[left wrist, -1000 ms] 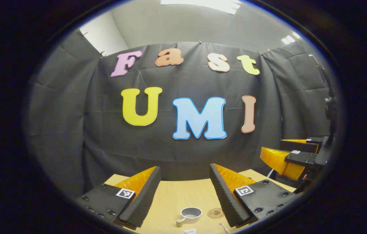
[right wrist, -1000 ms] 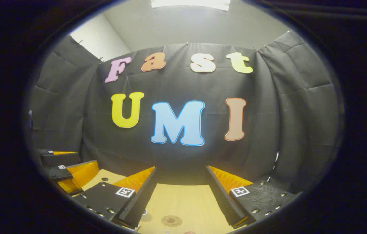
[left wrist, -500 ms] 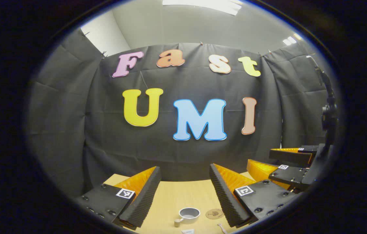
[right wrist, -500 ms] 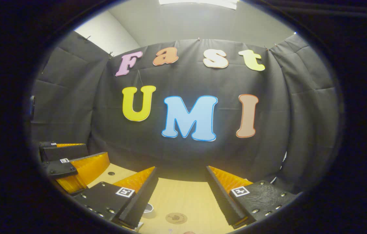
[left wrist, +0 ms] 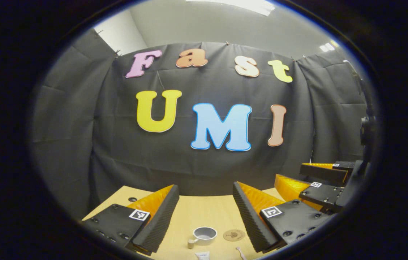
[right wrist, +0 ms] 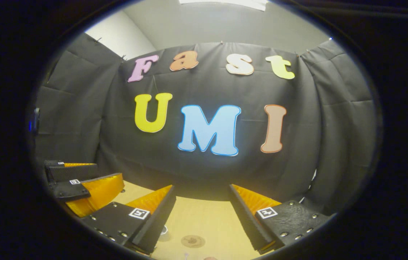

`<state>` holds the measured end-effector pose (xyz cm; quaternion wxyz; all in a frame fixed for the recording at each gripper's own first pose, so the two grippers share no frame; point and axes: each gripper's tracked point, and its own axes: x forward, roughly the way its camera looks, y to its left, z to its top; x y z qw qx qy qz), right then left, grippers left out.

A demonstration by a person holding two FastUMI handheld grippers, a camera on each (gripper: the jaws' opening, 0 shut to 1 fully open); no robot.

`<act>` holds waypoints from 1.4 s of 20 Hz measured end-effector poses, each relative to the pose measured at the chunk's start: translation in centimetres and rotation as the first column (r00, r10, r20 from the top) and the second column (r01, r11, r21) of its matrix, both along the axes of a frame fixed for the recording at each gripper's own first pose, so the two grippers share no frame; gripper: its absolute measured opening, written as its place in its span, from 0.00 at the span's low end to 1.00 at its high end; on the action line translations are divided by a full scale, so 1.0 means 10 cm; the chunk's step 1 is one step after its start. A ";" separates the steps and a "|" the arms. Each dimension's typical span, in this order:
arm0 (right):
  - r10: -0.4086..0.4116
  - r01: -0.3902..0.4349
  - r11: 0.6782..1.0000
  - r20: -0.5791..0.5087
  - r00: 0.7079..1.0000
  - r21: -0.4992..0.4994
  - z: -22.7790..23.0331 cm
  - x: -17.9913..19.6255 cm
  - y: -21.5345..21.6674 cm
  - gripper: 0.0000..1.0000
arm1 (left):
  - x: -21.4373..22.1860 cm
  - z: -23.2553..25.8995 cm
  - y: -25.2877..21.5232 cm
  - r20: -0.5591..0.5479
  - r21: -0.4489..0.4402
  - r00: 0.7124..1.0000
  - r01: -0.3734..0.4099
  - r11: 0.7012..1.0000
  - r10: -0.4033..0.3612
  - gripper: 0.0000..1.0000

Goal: Put the toothbrush and toothpaste on the desktop into the cup, then pick up the cup and place it on the coaster on the desktop.

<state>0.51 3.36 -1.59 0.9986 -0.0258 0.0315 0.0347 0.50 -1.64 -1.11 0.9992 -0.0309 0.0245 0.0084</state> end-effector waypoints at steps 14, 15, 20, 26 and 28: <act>-0.031 0.042 0.997 -0.170 0.985 0.065 -0.55 -0.13 -0.17 0.92 | -0.09 -0.85 -0.12 -0.245 -0.072 0.969 0.010 0.997 -0.027 0.96; -0.032 0.045 0.997 -0.179 0.983 0.068 -0.58 -0.15 -0.18 0.92 | -0.10 -0.94 -0.11 -0.269 -0.085 0.963 0.003 0.996 -0.026 0.99; -0.054 0.073 0.994 -0.199 0.978 0.087 -0.65 -0.23 -0.28 0.92 | -0.26 -1.54 -0.09 -0.409 -0.109 0.912 -0.007 0.994 -0.039 0.99; -0.074 0.104 0.989 -0.244 0.967 0.110 -0.79 -0.35 -0.37 0.92 | -0.52 -2.28 -0.03 -0.553 -0.091 0.832 -0.015 0.996 -0.038 0.99; -0.081 0.112 0.987 -0.252 0.964 0.112 -0.80 -0.37 -0.41 0.92 | -0.59 -2.52 -0.03 -0.600 -0.089 0.799 -0.017 0.996 -0.040 0.99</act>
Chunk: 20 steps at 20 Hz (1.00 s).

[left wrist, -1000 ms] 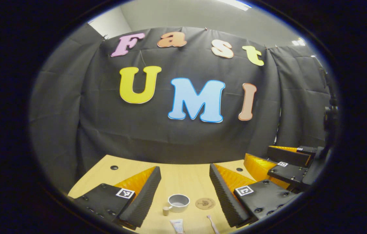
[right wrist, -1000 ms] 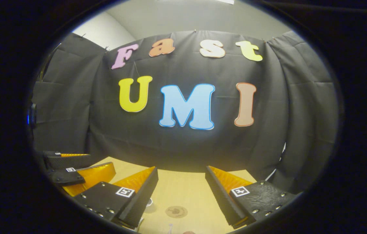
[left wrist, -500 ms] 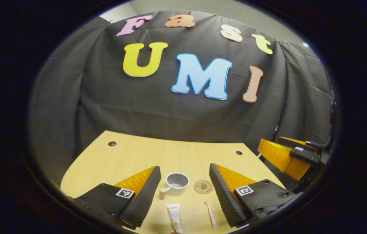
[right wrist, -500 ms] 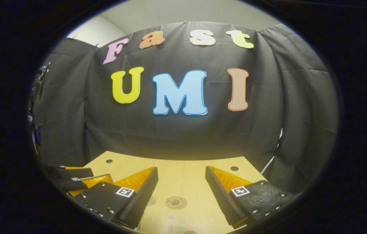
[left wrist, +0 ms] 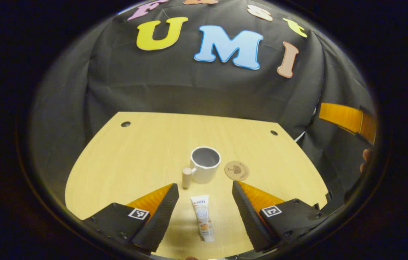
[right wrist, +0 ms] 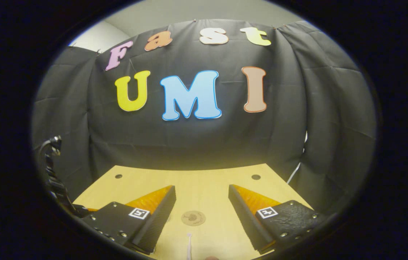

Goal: Put the toothbrush and toothpaste on the desktop into the cup, then pick up the cup and place it on the coaster on the desktop.

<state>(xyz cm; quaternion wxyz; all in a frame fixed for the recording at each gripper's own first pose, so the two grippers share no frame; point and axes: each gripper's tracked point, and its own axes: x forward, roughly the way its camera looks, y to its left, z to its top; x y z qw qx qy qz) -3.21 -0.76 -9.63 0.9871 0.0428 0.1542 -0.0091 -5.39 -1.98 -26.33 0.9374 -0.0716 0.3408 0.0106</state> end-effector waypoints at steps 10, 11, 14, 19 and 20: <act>-0.050 0.051 0.998 -0.037 0.998 0.022 -0.09 -0.17 -0.24 0.93 | -0.16 -0.96 -0.09 -0.281 -0.052 0.960 -0.003 0.999 -0.012 0.98; -0.056 0.057 0.998 -0.041 0.998 0.024 -0.10 -0.19 -0.27 0.93 | -0.17 -1.05 -0.10 -0.305 -0.050 0.952 0.000 0.999 -0.015 1.00; -0.074 0.077 0.996 -0.060 0.995 0.035 -0.13 -0.23 -0.35 0.93 | -0.20 -1.31 -0.15 -0.374 -0.053 0.927 -0.009 0.999 -0.011 0.98; -0.108 0.111 0.993 -0.071 0.992 0.042 -0.16 -0.31 -0.48 0.93 | -0.22 -1.62 -0.10 -0.461 -0.025 0.887 -0.029 0.999 0.015 0.99; -0.113 0.117 0.992 -0.078 0.991 0.043 -0.17 -0.32 -0.50 0.93 | -0.22 -1.66 -0.10 -0.473 -0.024 0.881 -0.040 0.999 0.024 0.99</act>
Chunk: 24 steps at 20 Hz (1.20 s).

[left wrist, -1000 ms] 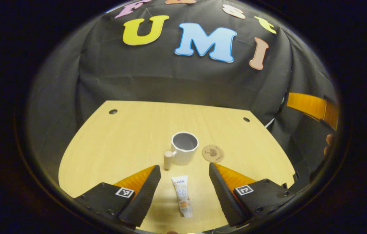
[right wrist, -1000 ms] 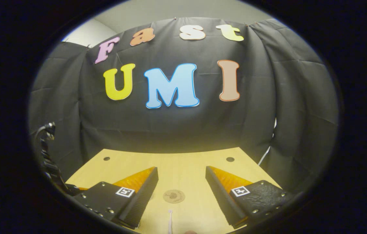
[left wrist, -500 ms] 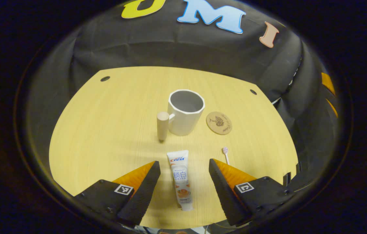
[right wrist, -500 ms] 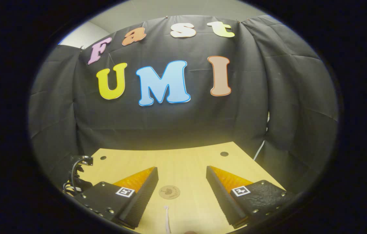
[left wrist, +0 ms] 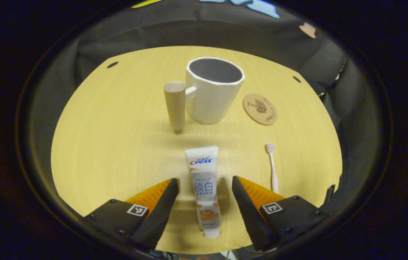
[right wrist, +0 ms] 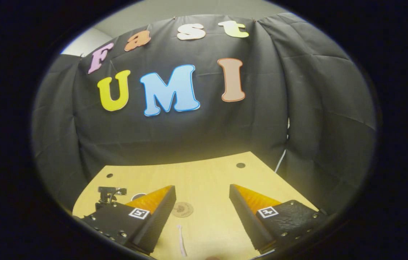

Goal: Put the toothbrush and toothpaste on the desktop into the cup, then pick up the cup and place it on the coaster on the desktop.

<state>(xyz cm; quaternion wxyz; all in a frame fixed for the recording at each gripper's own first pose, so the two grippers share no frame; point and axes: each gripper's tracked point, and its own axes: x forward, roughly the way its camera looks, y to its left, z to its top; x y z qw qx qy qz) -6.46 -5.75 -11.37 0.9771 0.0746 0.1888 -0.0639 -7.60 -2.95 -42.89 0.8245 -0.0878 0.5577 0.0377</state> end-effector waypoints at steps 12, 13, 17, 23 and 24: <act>0.004 -0.004 1.000 -0.034 0.999 0.008 -0.11 -0.06 -0.04 0.93 | -0.03 -0.18 0.13 -0.062 0.111 0.998 -0.003 0.994 0.010 0.76; 0.006 -0.006 1.000 -0.036 0.999 0.010 -0.12 -0.07 -0.03 0.93 | -0.02 -0.17 0.13 -0.066 0.104 0.998 -0.017 0.994 0.024 0.67; 0.007 -0.006 1.000 -0.037 0.999 0.019 -0.12 -0.08 -0.02 0.93 | -0.01 -0.19 0.12 -0.087 0.103 0.996 -0.021 0.994 0.030 0.41; 0.009 -0.008 1.000 -0.039 0.999 0.009 -0.13 -0.08 -0.02 0.93 | -0.04 -0.13 0.10 -0.069 0.077 0.997 -0.013 0.997 0.019 0.26; 0.008 -0.008 1.000 -0.036 0.999 0.010 -0.12 -0.07 -0.02 0.93 | -0.06 -0.11 0.10 -0.074 0.064 0.997 -0.022 0.998 0.027 0.25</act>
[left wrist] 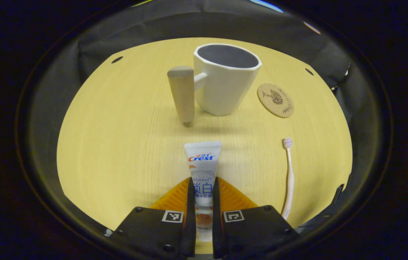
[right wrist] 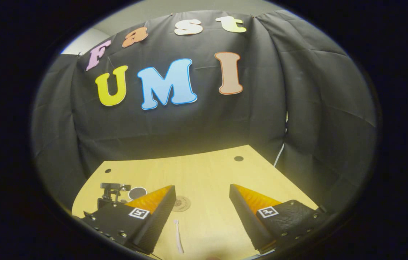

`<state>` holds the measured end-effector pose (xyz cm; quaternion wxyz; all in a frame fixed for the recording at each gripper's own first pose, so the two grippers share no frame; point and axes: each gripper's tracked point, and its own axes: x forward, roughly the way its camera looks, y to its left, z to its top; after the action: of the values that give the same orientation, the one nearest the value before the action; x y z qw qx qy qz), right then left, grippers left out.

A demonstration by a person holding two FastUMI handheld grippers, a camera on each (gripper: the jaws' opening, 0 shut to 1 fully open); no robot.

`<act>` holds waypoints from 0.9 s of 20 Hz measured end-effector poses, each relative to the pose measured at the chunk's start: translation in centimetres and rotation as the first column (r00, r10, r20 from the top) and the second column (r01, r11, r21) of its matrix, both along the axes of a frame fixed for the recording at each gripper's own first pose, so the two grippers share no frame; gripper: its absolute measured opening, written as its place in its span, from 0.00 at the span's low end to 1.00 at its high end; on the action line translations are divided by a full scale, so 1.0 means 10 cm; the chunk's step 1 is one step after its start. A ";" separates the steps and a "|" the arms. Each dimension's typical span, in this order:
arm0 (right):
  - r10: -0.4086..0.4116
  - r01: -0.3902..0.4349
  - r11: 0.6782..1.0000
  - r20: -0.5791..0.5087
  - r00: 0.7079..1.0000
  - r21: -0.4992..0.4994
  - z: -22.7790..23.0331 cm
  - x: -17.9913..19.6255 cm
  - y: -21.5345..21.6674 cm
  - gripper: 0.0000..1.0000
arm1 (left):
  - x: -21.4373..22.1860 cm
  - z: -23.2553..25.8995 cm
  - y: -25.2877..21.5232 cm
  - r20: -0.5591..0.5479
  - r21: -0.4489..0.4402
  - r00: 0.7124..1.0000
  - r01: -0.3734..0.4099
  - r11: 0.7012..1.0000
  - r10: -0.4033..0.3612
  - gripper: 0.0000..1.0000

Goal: Put the toothbrush and toothpaste on the desktop into the cup, then pick up the cup and place it on the coaster on the desktop.

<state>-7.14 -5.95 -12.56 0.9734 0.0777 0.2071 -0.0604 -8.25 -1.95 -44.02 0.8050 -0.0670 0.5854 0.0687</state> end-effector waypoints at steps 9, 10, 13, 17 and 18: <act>0.028 -0.028 1.000 0.007 1.000 0.007 -0.02 0.01 0.04 0.93 | 0.01 0.66 0.13 0.145 -0.016 0.989 -0.037 0.999 0.039 0.25; 0.035 -0.035 0.999 0.007 0.999 0.010 -0.02 0.02 0.06 0.93 | 0.03 0.78 0.15 0.168 -0.022 0.984 -0.049 0.999 0.052 0.26; 0.056 -0.056 0.998 0.007 0.998 0.016 -0.09 0.07 0.17 0.93 | 0.13 1.13 0.24 0.230 -0.036 0.969 -0.082 0.996 0.088 0.25; 0.076 -0.076 0.997 0.011 0.997 0.032 0.00 0.33 0.36 0.93 | 0.36 1.62 0.31 0.317 -0.052 0.941 -0.108 0.993 0.119 0.26; 0.079 -0.080 0.996 0.009 0.997 0.037 -0.01 0.37 0.39 0.93 | 0.46 1.74 0.32 0.342 -0.065 0.931 -0.113 0.991 0.128 0.26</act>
<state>-3.49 -2.10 -12.65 0.9741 0.0880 0.2076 -0.0175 -3.65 1.26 -26.61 0.8878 -0.1317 0.4314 0.0921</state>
